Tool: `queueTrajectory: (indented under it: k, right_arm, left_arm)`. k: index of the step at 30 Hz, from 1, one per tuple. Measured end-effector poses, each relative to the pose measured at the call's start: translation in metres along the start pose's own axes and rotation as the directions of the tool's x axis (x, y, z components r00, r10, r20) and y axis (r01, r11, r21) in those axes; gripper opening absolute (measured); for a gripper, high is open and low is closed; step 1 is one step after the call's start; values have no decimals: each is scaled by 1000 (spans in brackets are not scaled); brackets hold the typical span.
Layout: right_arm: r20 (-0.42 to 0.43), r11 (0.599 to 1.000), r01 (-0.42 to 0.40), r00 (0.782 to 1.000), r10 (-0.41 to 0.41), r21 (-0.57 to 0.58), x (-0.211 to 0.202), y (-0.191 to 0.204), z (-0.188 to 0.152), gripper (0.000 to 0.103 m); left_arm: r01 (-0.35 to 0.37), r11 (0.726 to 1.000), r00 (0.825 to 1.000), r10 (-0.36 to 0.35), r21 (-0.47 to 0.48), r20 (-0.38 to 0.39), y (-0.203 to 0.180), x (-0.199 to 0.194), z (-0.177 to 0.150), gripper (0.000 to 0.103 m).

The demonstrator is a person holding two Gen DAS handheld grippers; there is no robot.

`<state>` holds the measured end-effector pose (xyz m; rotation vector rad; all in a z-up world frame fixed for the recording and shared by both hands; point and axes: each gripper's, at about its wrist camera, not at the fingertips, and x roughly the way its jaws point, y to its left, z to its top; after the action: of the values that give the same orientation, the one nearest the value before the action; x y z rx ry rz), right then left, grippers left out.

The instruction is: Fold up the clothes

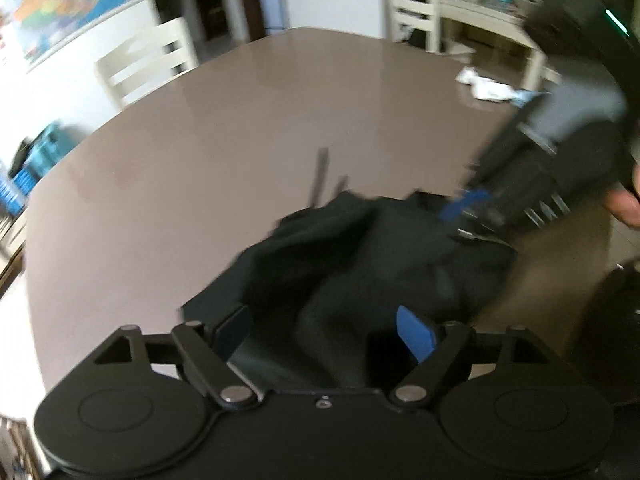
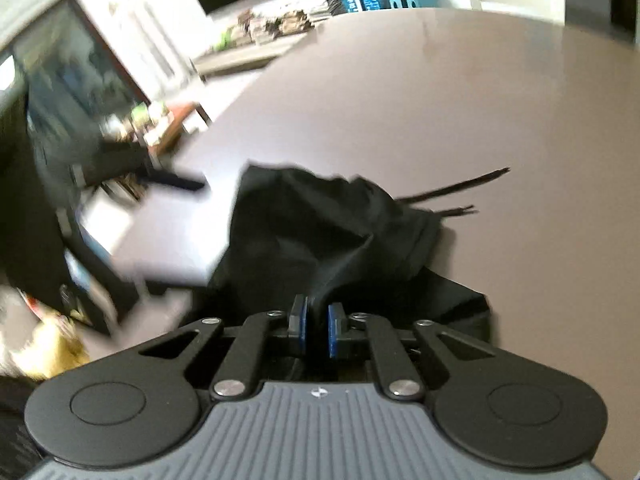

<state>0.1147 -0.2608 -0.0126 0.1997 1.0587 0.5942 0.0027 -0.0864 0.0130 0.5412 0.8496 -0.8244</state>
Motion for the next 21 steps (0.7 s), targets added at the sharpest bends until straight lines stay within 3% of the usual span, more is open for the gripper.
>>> queueTrajectory:
  k: [3, 6, 8, 10, 12, 13, 14, 16, 18, 20, 21]
  right_arm:
    - [48, 988, -102, 994, 97, 113, -1, -8, 18, 8]
    - [79, 965, -203, 978, 193, 163, 2, -7, 34, 8]
    - [95, 948, -259, 965, 245, 184, 4, -5, 44, 8]
    - [102, 939, -285, 958, 269, 193, 7, -1, 52, 8]
    - [118, 954, -235, 969, 216, 186, 8, -1, 57, 11]
    - [135, 956, -213, 973, 188, 200, 6, -6, 56, 19]
    - [152, 958, -190, 975, 160, 215, 5, -11, 55, 42]
    - [176, 962, -136, 980, 95, 237, 2, -21, 51, 75]
    - [170, 974, 68, 980, -106, 215, 4, -31, 38, 78]
    - [90, 957, 248, 960, -263, 151, 21, -34, 28, 78]
    - [53, 950, 291, 953, -299, 114, 31, -34, 22, 78]
  left_arm:
    - [18, 996, 1000, -18, 85, -3, -17, 13, 6, 80]
    - [-26, 988, 999, 22, 152, 28, -27, 21, 14, 84]
    - [-44, 987, 998, 37, 155, 50, -28, 24, 17, 92]
    - [-35, 993, 998, 30, 108, 49, -19, 27, 19, 90]
    - [-27, 999, 999, 27, 31, 25, -4, 31, 19, 49]
    - [-24, 1000, 1000, 24, -7, 14, 3, 33, 19, 18]
    - [-22, 999, 1000, 22, -48, 2, 11, 35, 18, 11]
    - [-43, 978, 999, 39, -206, -26, 47, 42, 9, 9]
    - [-56, 958, 998, 49, -283, -31, 66, 44, 3, 9]
    - [-57, 942, 998, 55, -330, -16, 78, 41, 1, 9]
    - [-67, 939, 998, 70, -338, -3, 81, 38, 1, 9]
